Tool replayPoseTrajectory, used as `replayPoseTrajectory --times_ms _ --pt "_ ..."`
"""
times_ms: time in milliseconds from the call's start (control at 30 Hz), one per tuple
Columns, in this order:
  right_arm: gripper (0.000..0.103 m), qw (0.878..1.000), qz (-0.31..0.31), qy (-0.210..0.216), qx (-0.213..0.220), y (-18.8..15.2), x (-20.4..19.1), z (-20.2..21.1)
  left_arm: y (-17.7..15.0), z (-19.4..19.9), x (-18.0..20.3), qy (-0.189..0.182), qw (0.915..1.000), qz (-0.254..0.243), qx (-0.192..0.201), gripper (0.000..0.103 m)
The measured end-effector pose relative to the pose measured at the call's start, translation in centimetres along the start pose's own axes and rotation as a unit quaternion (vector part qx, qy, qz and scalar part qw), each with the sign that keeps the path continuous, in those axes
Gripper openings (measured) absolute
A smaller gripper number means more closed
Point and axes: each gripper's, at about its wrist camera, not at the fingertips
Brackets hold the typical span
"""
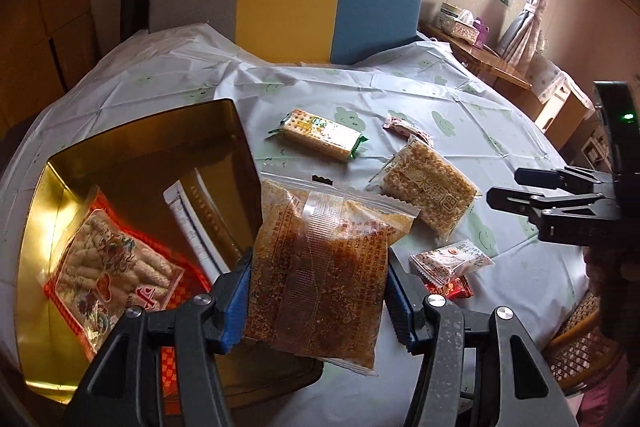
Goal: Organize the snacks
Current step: 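Lift the crisps bag over the gold tray and release it from the left tool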
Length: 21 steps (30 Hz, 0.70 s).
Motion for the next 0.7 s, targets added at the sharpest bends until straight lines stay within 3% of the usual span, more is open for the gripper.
replayPoseTrajectory --times_ms 167,333,533,700 --pt "0.078 0.997 0.073 -0.012 -0.032 2.2 -2.4 -4.2 -0.9 0.9 -2.4 0.019 0.9996 0.018 0.004 0.059" --pt "0.079 0.994 0.089 -0.013 -0.065 2.4 -2.3 -8.0 -1.8 1.1 -6.1 0.049 0.9964 0.069 -0.008 0.059" --pt "0.080 0.992 0.095 -0.032 -0.072 1.7 -1.7 -9.0 -2.5 -1.0 -12.8 0.079 0.9733 0.205 -0.068 0.059" --pt "0.078 0.991 0.104 -0.047 -0.074 1.8 -1.9 -9.4 -1.2 -1.9 -15.1 0.090 0.9625 0.243 -0.080 0.060"
Point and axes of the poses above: each gripper's, at about its wrist camera, not at the fingertips, and z roughly against the way its jaws point, x to its right, y to its top, and after that the axes turned 14 degrees about y, right-handed
